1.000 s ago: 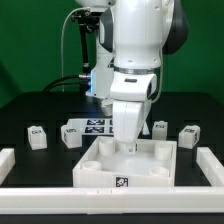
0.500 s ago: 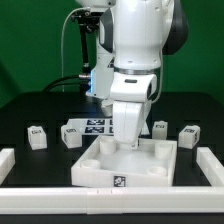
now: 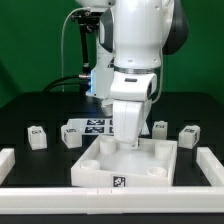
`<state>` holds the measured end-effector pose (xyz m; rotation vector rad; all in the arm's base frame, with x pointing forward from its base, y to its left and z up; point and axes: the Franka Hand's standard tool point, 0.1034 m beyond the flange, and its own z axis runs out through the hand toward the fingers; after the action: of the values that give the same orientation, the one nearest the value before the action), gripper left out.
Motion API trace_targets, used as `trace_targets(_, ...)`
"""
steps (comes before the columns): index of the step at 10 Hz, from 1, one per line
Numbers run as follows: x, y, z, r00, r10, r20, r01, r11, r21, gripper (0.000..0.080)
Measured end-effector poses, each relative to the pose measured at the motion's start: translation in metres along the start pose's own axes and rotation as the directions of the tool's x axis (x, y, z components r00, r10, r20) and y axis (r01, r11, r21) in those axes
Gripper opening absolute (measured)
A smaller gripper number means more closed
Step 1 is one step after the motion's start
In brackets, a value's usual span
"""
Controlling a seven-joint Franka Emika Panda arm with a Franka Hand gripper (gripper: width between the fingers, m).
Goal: Assemble one leg
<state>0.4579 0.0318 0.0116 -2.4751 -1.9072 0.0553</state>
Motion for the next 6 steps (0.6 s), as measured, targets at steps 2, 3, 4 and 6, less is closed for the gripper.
trace_targets(2, 0.000, 0.001, 0.000, 1.000, -0.001, 0.000, 0.001, 1.000, -0.001, 0.0060)
trace_targets(3, 0.003, 0.012, 0.000, 0.997, -0.083, 0.000, 0.083, 0.997, -0.009, 0.0060)
trace_targets(4, 0.010, 0.020, 0.000, 0.993, -0.121, -0.002, 0.121, 0.992, -0.021, 0.0060)
trace_targets(6, 0.026, 0.025, 0.000, 0.982, -0.188, -0.013, 0.187, 0.982, -0.029, 0.0060)
